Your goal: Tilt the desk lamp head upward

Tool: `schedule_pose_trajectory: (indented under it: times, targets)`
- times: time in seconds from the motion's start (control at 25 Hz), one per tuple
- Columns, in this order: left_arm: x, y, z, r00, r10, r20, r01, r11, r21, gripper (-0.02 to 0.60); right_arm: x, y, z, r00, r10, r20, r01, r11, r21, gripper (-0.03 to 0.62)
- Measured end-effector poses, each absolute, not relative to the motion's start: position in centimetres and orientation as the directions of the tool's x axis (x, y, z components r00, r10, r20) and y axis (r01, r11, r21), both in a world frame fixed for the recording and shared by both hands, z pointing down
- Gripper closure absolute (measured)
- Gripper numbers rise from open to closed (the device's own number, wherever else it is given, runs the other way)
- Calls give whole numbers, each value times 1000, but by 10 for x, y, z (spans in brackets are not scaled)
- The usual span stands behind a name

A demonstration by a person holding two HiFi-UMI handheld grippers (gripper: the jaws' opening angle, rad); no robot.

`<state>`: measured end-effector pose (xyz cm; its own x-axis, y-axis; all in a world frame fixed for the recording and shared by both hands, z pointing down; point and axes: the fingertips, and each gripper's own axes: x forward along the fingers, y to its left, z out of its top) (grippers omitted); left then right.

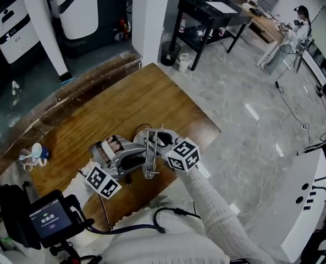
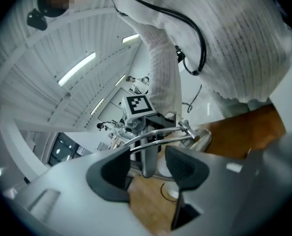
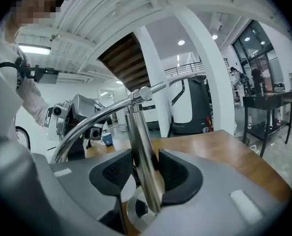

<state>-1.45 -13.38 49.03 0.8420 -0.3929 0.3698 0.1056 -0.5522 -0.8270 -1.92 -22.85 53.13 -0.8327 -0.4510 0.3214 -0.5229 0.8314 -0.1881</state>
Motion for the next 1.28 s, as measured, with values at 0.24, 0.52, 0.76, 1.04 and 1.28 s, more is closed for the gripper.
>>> schedule_pose_trajectory:
  times: [0.24,0.52,0.76,1.04,1.28]
  targets:
    - [-12,-129,495,842,-412,349,211,-344,-915,353,-18,-228,533,-831,-471,298,-539,813,-219,430]
    - [4,-113,502,861,-370,348,307,-169,-937,344,-17,-227,531,-836,-468,287,-536,809,-243,425]
    - [8,-110,502,865,-338,371,338,-155,-928,377,-18,-225,529,-838,-464,288,-534,806,-255,426]
    - [7,-111,501,853,-316,414,329,-290,-899,364,-19,-224,528,-828,-480,291,-552,792,-261,431]
    - [9,-110,496,849,-286,444,318,-394,-862,359,-17,-226,531,-823,-503,265,-564,781,-268,431]
